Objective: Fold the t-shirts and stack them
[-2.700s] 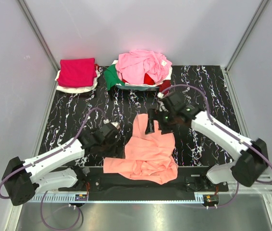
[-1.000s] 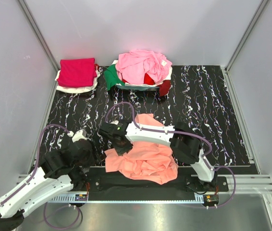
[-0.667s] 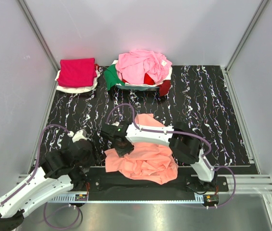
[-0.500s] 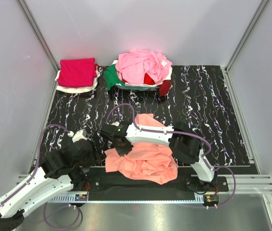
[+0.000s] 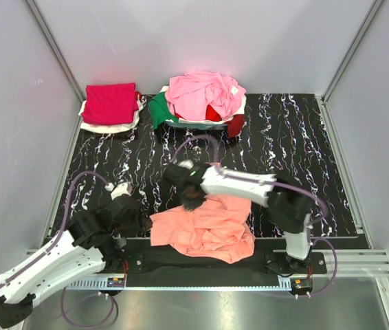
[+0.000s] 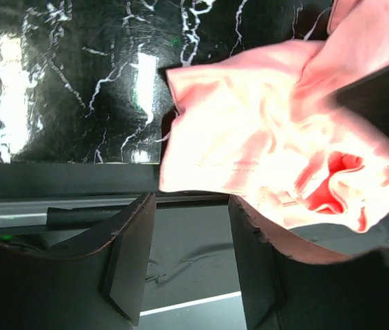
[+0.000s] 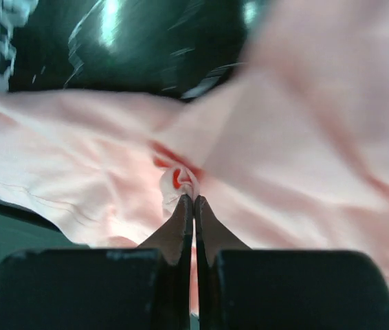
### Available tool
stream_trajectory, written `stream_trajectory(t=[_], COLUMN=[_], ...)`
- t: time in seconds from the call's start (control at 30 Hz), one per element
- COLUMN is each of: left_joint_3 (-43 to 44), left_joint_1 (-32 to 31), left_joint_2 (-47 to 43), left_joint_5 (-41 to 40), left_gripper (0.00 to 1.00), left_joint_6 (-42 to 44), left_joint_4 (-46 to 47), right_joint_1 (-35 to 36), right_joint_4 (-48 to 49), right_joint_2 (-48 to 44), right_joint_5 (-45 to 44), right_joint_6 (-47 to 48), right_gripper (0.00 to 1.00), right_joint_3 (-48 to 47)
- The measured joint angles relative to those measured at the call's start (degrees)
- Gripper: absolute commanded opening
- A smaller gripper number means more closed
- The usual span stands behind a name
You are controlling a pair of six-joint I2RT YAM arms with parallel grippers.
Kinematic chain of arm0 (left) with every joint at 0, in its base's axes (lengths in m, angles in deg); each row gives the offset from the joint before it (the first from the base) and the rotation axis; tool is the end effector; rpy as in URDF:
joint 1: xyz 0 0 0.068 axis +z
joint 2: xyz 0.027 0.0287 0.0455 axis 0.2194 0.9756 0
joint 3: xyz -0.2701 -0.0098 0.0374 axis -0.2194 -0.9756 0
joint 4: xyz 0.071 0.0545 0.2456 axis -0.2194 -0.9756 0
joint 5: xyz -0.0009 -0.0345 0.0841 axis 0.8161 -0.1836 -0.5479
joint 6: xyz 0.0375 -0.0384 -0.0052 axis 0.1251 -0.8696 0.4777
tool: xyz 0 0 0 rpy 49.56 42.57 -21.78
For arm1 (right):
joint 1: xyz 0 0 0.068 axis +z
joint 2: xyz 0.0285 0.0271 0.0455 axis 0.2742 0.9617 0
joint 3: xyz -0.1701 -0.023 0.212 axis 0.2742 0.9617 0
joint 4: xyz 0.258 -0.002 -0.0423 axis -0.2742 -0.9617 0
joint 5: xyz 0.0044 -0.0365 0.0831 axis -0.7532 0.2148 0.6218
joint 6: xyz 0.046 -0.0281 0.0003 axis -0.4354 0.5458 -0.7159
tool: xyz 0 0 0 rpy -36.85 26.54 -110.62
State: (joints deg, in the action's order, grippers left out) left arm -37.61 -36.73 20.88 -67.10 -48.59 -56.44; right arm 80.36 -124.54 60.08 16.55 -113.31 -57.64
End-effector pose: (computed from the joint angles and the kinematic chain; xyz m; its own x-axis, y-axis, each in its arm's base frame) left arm 0.0615 -0.0605 0.2286 -0.8574 -0.3064 -0.4134 -0.1482 0.9164 -0.3718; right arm 0.1764 0.3584 0.1970 -0.8558 -0.4372 -0.2765 -0.4666 0.8832 0.0476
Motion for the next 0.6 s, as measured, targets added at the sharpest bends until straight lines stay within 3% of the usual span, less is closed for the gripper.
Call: stream_trajectory(t=[0.1,0.23,0.37,0.47,0.6], left_joint_3=[0.98,1.36,0.22,-1.6,-2.54], left_joint_1=[0.0,-0.66,-2.23,-4.04,-7.26], left_joint_2=[4.55,9.86,13.66,17.53,24.39], left_joint_5=[1.16,3.74,6.73,8.39,9.73], left_gripper=[0.66,0.7,0.7,0.7,0.7], left_joint_6=[2.51,4.68,4.92,4.81,4.61], left_joint_4=[2.64,8.22,15.28,20.04,24.39], right_joint_1=[-7.56,-19.52,-22.84,-23.41,-23.47], right_joint_4=[-2.23,-4.42,-7.89,-11.37,-14.78], right_joint_2=[-12.0,-34.75,-51.47,-55.12,-53.11], right_joint_5=[-4.13,-14.49,-21.49,-23.91,-24.65], right_joint_6=[-0.11,-0.63,-1.53,-2.8,-5.03], right_gripper=[0.0,0.0,0.0,0.0,0.0], right_joint_3=[2.64,3.48,4.33,7.37,15.06])
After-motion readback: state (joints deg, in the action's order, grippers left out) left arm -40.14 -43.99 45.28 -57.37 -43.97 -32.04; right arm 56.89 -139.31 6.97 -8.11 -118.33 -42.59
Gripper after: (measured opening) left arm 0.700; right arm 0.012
